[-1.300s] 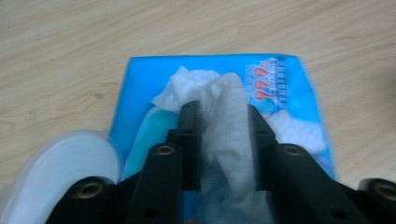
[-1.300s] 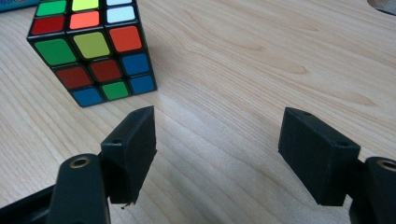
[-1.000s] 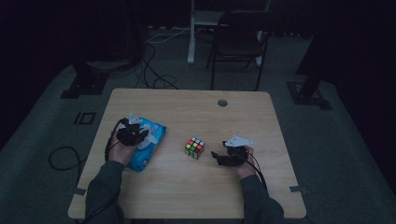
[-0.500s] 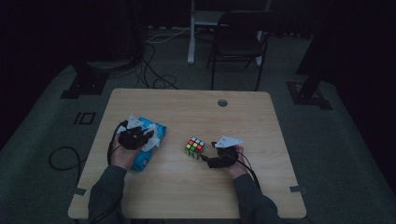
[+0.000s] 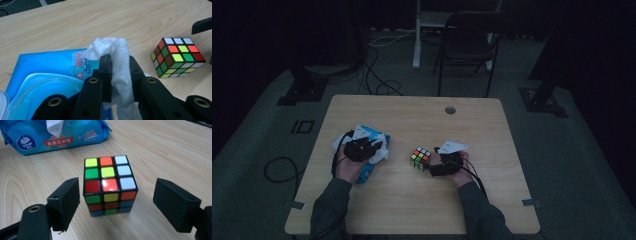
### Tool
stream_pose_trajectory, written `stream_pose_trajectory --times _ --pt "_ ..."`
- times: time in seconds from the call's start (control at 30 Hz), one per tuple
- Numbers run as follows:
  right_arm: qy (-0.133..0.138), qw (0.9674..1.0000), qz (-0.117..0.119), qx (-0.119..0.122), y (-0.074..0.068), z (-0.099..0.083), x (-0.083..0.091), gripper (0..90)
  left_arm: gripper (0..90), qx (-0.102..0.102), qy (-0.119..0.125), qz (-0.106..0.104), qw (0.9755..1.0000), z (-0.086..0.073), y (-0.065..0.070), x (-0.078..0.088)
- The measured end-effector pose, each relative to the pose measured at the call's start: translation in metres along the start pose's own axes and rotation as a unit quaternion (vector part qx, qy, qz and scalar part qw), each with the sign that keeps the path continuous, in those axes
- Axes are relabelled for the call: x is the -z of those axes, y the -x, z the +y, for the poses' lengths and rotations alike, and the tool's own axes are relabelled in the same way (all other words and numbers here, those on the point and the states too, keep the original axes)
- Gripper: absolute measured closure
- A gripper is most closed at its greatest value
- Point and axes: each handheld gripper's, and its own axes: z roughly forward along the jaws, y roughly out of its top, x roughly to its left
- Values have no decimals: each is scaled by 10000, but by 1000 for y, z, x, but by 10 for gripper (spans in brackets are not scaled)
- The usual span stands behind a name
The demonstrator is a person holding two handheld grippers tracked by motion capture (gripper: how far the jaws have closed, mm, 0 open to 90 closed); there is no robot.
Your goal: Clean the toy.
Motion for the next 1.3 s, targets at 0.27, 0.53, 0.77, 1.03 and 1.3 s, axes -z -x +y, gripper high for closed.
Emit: stream_pose_trajectory --times 0.27,0.53,0.77,1.03,1.3 --pt "-111 9999 78 29 -2 11 -10 196 798 6 5 -54 10000 0 2 -1" --pt "-412 9989 114 185 -6 21 -28 178 797 21 14 -102 9999 -1 2 -2" --pt "-531 9981 74 308 -9 25 -39 213 797 53 36 -143 9999 -1 2 -2" --pt "-628 9973 15 375 -9 22 -45 268 796 84 58 -165 9998 -2 2 -2" --pt "-636 9970 -22 432 -9 19 -47 323 797 96 65 -194 9997 -2 2 -3"
